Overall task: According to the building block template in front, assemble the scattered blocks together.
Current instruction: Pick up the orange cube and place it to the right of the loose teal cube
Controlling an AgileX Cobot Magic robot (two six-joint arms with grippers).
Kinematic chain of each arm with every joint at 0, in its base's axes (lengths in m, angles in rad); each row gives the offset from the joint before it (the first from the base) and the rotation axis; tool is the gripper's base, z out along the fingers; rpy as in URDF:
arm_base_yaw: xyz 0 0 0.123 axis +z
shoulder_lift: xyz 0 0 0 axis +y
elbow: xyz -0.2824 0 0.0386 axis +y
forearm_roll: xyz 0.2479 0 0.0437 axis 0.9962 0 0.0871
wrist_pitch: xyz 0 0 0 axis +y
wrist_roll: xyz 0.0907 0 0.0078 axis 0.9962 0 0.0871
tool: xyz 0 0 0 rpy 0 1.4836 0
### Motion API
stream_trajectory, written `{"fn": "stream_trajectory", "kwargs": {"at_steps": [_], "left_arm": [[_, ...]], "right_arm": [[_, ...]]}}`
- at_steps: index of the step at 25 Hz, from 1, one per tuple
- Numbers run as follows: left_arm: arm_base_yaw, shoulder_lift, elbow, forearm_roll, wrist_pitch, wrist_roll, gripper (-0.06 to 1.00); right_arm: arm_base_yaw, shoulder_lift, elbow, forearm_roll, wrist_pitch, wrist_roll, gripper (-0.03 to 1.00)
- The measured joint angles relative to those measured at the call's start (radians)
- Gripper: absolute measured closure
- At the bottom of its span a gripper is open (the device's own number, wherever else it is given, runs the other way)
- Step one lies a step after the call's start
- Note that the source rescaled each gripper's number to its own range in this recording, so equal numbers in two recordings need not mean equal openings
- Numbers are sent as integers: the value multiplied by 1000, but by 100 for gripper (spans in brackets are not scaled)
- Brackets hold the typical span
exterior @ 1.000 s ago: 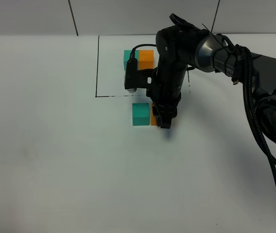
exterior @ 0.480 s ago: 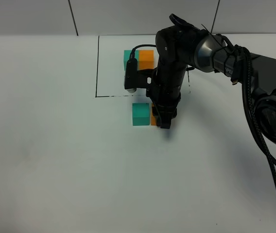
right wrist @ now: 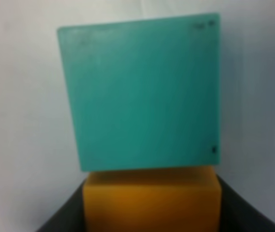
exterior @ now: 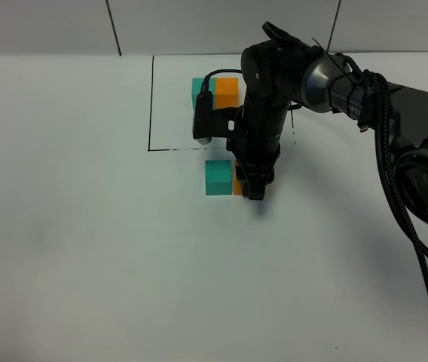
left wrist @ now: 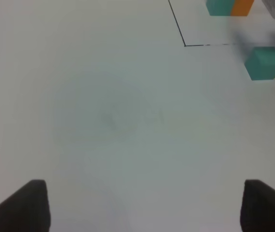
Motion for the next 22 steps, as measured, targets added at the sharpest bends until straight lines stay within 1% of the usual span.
{"fn": "stream_trajectory", "kwargs": {"at_steps": [22], "left_arm": [[0,0,0,0,0,0,26]], "right_arm": [[5,0,0,-3,-6,0,96]]}}
